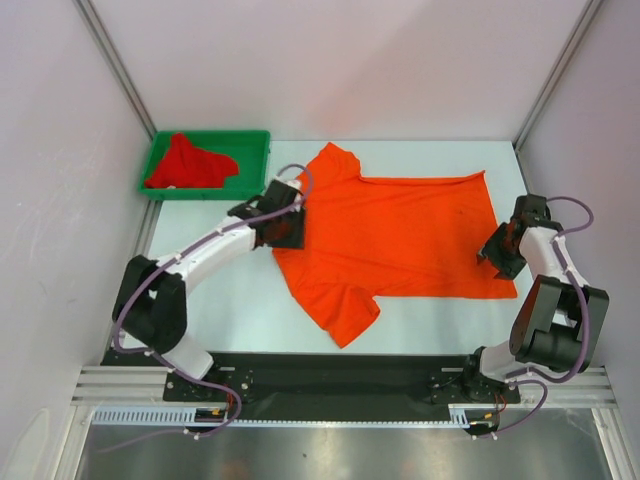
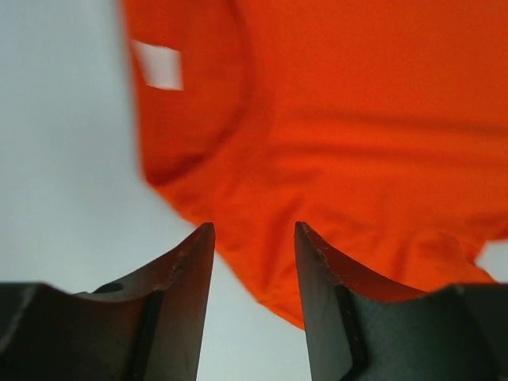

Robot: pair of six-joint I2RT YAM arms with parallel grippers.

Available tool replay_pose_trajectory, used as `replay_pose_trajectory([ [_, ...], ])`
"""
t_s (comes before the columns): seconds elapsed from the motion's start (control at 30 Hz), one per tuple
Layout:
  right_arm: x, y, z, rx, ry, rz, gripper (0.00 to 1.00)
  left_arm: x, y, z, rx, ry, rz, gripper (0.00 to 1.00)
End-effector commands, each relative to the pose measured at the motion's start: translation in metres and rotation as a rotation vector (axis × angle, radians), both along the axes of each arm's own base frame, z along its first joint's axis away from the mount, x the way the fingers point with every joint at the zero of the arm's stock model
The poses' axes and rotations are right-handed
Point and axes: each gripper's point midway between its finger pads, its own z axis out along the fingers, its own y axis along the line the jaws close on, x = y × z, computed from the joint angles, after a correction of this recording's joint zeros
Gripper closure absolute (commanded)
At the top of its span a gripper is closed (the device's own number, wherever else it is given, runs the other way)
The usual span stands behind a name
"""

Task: Fold and stack the t-shirts
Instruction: Flatten the tshirt out

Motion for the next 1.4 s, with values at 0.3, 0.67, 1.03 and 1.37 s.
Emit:
replay_pose_trajectory([
  [0.3,-0.011,-0.049,-0.01,-0.079,0.032,-0.179,0.82,-0.073,-0.051,-0.104,-0.12,0.328,-0.101,0.54],
  [0.67,-0.026,-0.064,-0.056,-0.092,0.118,-0.328,0.91,-0.113,-0.02,-0.125,-0.076,0.43,-0.063,0.54],
  [1.03,-0.079,-0.075,-0.056,-0.154,0.223,-0.413,0.94,-0.153,0.002,-0.127,-0.068,0.47,-0.037,0.53],
  [1.37,-0.011,-0.065,0.031,-0.133,-0.03,-0.277,0.84,-0.1,-0.021,-0.023,-0.125,0.161,-0.137,0.47],
])
